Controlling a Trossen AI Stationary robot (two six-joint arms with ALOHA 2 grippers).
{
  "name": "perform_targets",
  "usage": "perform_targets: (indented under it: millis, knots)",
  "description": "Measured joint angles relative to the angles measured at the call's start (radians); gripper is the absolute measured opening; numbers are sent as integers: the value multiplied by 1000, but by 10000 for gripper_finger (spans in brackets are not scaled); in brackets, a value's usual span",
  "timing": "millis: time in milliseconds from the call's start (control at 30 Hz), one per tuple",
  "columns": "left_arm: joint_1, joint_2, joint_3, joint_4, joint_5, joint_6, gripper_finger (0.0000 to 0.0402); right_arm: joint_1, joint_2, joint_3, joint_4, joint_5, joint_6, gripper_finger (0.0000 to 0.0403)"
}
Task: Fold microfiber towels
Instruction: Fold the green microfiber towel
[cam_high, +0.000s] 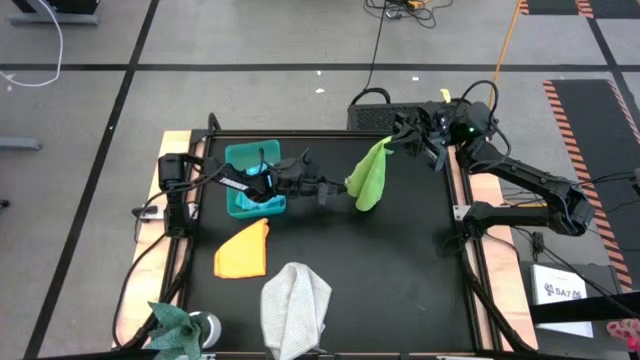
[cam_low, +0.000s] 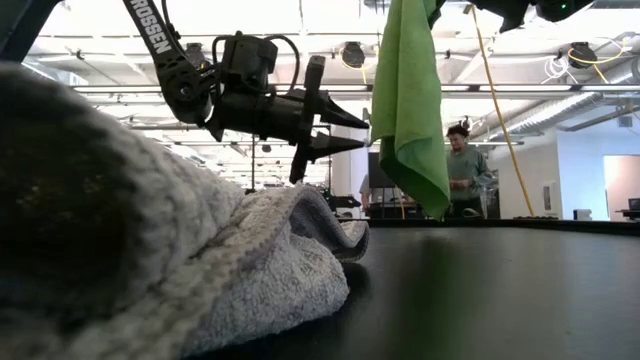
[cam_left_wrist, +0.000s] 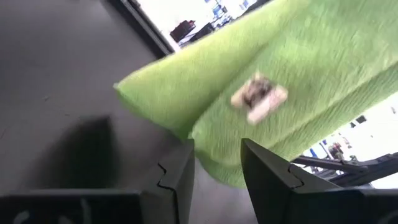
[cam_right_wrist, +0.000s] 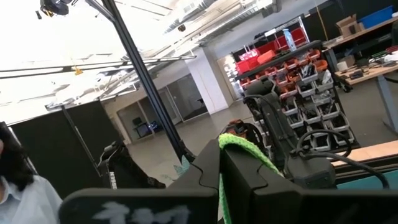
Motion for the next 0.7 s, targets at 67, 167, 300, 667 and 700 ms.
perform_targets:
  millis: [67, 167, 300, 667, 700]
  knots:
    - [0, 0, 0, 33, -2, -4, 131, 7, 0, 0, -3, 1, -6, 0]
    - [0, -1, 6, 46, -2, -3, 131, 19, 0, 0, -7, 8, -21, 0]
    - [-3, -1, 26, -3, 16, 14, 131, 32, 0, 0, -6, 28, -26, 0]
    - [-5, 29, 71, -68, 70, 23, 131, 88, 0, 0, 4, 49, -15, 0]
    - [-4, 29, 75, -69, 82, 21, 131, 87, 0, 0, 4, 49, -7, 0]
